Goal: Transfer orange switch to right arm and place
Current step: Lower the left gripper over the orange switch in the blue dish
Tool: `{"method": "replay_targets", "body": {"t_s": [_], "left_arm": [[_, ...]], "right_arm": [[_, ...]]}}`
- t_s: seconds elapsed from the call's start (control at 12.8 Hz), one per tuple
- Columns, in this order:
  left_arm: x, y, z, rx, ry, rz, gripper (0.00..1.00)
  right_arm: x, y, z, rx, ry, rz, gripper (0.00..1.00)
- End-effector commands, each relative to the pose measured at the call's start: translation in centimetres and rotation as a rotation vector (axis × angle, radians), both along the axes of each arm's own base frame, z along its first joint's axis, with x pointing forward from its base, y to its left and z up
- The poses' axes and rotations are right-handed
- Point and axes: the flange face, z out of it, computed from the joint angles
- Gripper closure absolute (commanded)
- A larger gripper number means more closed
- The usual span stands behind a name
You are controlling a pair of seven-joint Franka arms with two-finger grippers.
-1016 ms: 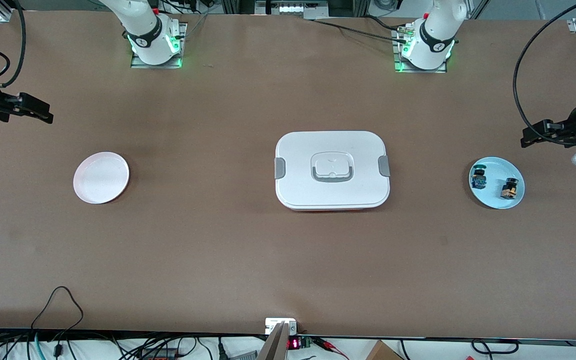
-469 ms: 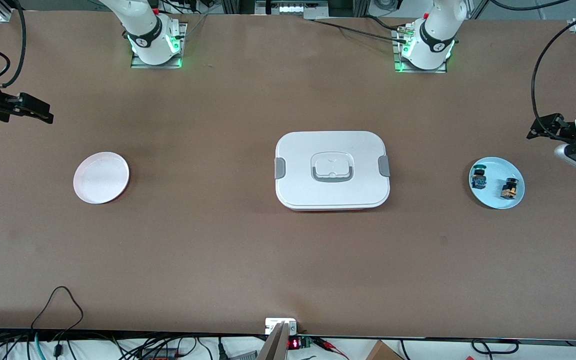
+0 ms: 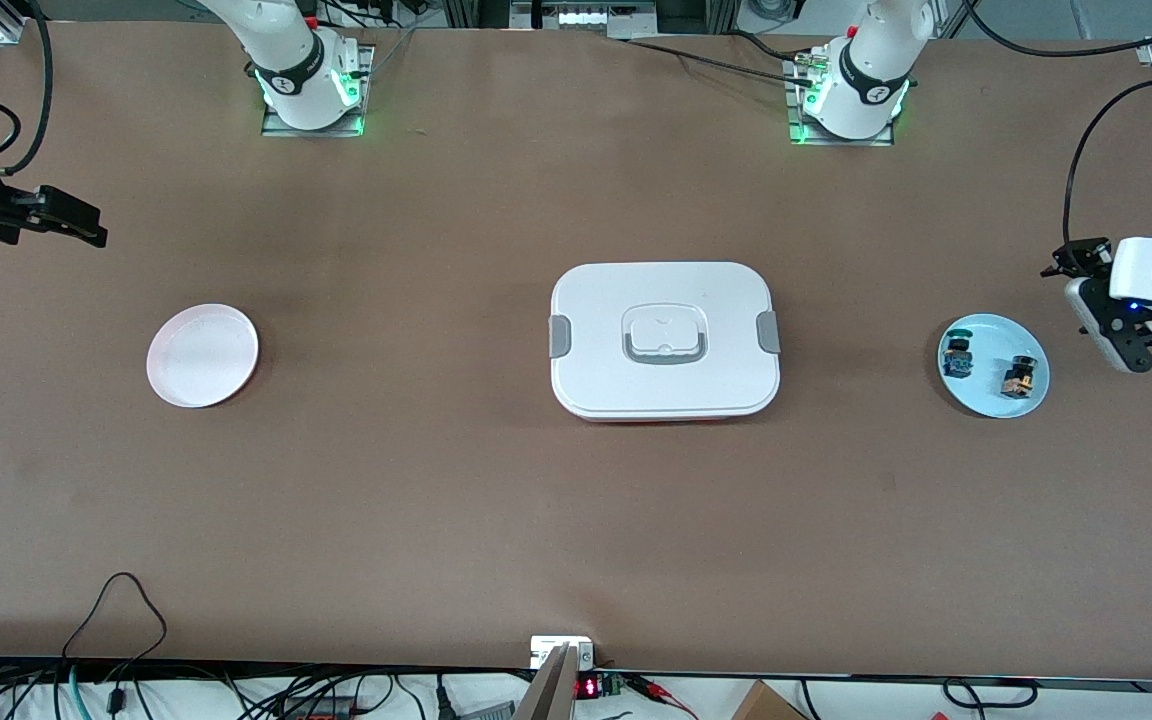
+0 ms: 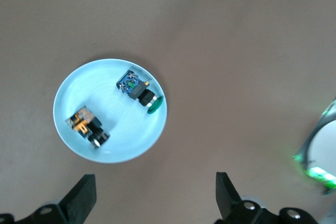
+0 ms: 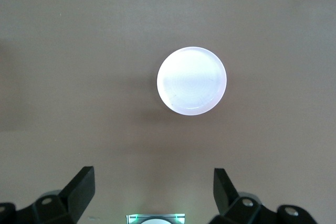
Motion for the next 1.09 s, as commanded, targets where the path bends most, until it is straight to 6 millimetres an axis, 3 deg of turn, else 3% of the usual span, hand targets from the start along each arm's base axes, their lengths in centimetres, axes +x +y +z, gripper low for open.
{"method": "replay_targets", "body": {"t_s": [0.0,0.16,0.55,0.86,1.02], "left_arm": [[-0.8,1.3,-3.5,-0.040,-0.073,-0.241,0.00],[0.4,2.1,-7.4,-0.103,-0.112,-0.457,0.00],[1.2,6.4,-13.4,-0.137,-0.224,-0.694,0.00],[2.2,6.6,-13.9,-0.160,-0.263,-0.813,0.00],[2.4,6.7,-15.5,-0.169,-0.267,-0.817,0.00]], "right_arm": [[-0.1,0.2,0.5,0.014,0.001,-0.012,0.00],[-0.2,0.2,0.6,0.014,-0.001,-0.014,0.00],[-0.1,0.4,0.5,0.014,0.001,-0.009,0.00],[-0.1,0.2,0.5,0.016,0.001,-0.002,0.00],[-0.2,0.0,0.6,0.016,0.000,-0.005,0.00]]}}
